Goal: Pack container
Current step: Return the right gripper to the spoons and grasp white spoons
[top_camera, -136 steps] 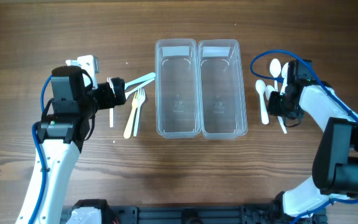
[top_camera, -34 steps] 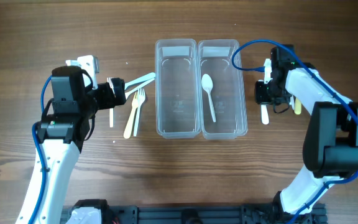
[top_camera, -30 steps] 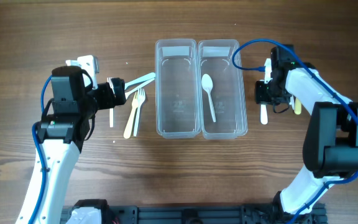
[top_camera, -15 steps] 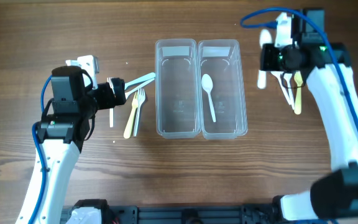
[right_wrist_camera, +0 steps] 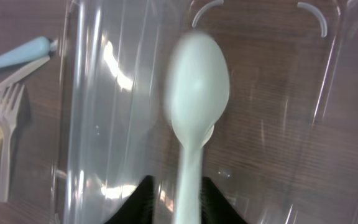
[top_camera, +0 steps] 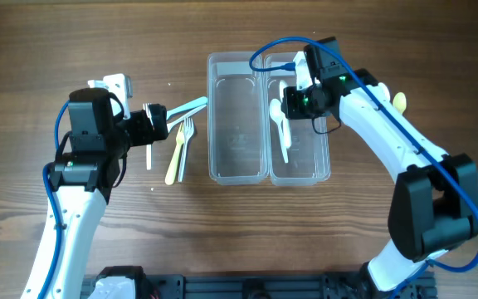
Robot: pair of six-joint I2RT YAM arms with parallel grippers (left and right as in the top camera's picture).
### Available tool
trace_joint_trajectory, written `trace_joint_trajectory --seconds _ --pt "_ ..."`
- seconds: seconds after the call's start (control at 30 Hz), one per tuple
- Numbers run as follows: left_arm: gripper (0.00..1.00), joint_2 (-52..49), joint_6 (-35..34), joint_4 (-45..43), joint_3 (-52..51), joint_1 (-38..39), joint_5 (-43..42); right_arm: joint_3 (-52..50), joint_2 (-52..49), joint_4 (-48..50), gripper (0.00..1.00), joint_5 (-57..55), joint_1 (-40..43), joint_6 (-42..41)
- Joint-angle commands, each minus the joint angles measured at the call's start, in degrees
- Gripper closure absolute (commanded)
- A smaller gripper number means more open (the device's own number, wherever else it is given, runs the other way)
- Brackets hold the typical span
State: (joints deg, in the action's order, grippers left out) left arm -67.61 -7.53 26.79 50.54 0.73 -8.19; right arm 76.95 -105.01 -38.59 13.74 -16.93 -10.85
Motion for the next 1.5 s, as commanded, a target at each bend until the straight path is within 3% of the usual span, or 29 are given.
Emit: trace_joint_trajectory --seconds 0.0,0.2,0.4,0.6,0.7,0.8,0.87,1.47 --pt "0.00 -0.1 1.3 -0.1 1.2 -0.3 0.3 2.8 3.9 0.4 0.59 0.2 0.5 5.0" --pt "0.00 -0.1 1.3 -0.1 1.2 -0.3 0.3 4.8 14.4 0.3 0.34 -10.0 6.1 6.6" --pt "0.00 -0.1 1.3 -0.1 1.2 -0.3 0.3 3.6 14.4 -2.9 0.33 -12.7 19.6 6.5" --pt "0.00 -0.1 1.3 -0.1 1.2 -0.3 0.3 2.6 6.3 -5.3 0.31 -12.1 28.2 10.3" --pt "0.00 -0.1 1.3 -0.1 1.2 -0.3 0.3 2.6 0.7 -7.5 0.37 -9.6 27.9 18.6" --pt "0.00 -0.1 1.3 -0.1 1.2 -0.3 0.3 2.6 -4.4 -8.0 0.52 -9.2 27.2 20.0" --pt "0.00 -0.1 1.3 -0.1 1.2 -0.3 0.3 2.6 -7.3 -8.0 0.56 -9.4 26.8 20.8" --pt "0.00 -0.1 1.3 -0.1 1.2 -0.3 0.3 2.4 -11.8 -0.8 0.55 -12.1 26.9 22.9"
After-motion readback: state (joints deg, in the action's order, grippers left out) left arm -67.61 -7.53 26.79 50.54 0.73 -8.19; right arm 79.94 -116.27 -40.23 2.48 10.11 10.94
